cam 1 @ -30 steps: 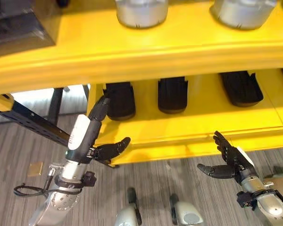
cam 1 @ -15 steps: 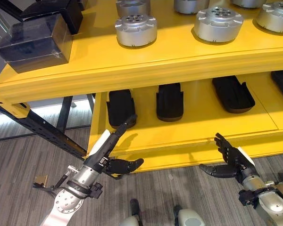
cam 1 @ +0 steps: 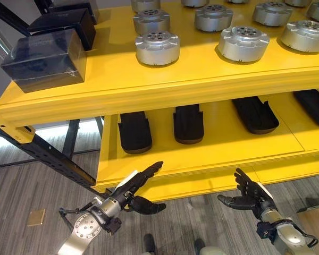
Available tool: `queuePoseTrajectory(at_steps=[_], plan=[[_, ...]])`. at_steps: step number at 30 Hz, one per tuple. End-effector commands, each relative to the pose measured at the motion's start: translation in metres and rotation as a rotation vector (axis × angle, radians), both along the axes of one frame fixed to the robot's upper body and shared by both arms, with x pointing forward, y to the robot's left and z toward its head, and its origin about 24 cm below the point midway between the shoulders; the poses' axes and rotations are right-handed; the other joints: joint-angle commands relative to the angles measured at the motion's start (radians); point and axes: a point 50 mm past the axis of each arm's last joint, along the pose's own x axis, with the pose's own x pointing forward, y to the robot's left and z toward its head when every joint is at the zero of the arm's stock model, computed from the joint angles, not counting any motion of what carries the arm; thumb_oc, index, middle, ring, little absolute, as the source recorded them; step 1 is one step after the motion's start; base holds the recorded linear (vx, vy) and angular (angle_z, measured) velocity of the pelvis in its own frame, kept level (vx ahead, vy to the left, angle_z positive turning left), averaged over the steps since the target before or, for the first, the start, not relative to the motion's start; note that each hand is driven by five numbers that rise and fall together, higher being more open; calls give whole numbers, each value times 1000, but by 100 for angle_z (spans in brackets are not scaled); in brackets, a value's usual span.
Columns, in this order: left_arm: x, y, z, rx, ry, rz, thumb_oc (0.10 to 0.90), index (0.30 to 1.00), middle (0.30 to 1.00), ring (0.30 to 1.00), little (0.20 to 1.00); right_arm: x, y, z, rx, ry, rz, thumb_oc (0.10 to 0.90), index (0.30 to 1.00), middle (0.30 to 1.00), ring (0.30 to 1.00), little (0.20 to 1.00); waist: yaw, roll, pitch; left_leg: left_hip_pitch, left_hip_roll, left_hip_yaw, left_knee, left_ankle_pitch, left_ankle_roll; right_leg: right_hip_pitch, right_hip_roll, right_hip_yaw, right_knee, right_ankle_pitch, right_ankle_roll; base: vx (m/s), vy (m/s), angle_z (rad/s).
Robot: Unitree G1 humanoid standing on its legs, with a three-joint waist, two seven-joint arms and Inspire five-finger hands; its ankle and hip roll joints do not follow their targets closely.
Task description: Move parts from the plastic box to the shelf.
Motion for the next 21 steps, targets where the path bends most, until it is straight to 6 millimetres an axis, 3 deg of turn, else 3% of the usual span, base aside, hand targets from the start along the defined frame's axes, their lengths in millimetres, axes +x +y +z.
queuePoseTrajectory(at_steps=[1,8,17,21], plan=[[27,1,24,-106,-129,64,900,1000,1000,1000,1000,30,6,32,29,-186,16,900,1000,1000,1000,1000,-13,-15,-47,101,42,70,-3,-98,-36,-58,5,-47,38,-3,31,27,15,-14],[19,3,-4,-231,52,101,900,1000,1000,1000,1000,24,14,10,104,-95,6,900,1000,1000,1000,1000,-8,-22,-61,119,28,97,-3,-120,-19,-55,-3,-55,21,13,37,51,3,-9],[13,1,-9,-320,89,88,900,1000,1000,1000,1000,16,19,1,126,-75,11,900,1000,1000,1000,1000,-13,-30,-69,133,21,126,-3,-135,-6,-56,-13,-54,17,26,47,31,0,-9],[15,0,-8,-258,53,77,900,1000,1000,1000,1000,14,18,0,114,-70,0,900,1000,1000,1000,1000,-23,-32,-72,139,21,138,-3,-138,-5,-57,-14,-48,14,32,51,17,7,-15]])
